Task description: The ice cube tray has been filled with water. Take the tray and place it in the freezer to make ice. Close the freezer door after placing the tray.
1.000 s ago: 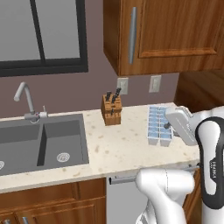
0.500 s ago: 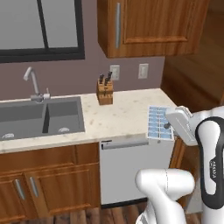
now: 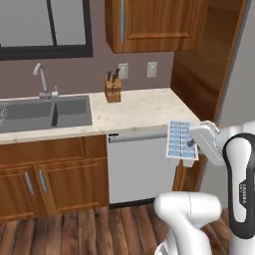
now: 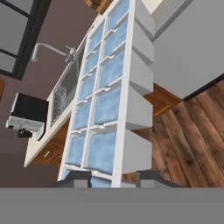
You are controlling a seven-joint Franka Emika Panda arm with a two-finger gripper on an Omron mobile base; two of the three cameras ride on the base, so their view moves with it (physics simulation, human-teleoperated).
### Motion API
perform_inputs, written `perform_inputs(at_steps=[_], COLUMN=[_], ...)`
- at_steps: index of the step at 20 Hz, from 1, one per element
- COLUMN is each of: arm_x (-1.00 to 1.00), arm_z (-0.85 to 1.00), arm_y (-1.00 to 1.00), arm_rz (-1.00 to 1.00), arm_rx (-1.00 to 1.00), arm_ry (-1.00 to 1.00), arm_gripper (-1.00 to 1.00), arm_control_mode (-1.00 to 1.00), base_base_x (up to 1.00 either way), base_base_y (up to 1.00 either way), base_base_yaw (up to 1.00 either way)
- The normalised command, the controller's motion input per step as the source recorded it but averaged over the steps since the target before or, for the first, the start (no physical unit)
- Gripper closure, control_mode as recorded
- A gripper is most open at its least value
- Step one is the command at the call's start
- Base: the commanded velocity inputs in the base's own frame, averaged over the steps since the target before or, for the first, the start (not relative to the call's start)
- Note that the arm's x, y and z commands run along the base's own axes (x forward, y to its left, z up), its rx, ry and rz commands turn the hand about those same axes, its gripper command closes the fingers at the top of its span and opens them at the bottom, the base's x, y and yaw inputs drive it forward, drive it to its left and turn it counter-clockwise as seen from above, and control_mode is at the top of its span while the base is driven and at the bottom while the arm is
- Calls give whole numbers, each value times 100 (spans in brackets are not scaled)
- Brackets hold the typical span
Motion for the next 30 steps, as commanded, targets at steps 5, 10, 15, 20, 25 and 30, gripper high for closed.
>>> perform_inputs(at_steps=[5,10,15,20,25,30], arm_x=[0,0,0,0,0,0], arm_z=[0,0,0,0,0,0], arm_y=[0,0,0,0,0,0], arm_rz=[0,0,0,0,0,0], arm_rx=[0,0,0,0,0,0], arm_ry=[0,0,0,0,0,0], arm_gripper=[100,100,100,100,100,100], arm_control_mode=[100,100,100,100,100,100], base_base_x=[-21,-4,-5,-5,-1,0], base_base_y=[-57,-75,-83,-69,-55,-45], base_base_yaw=[-3,-6,-8,-7,-9,-10])
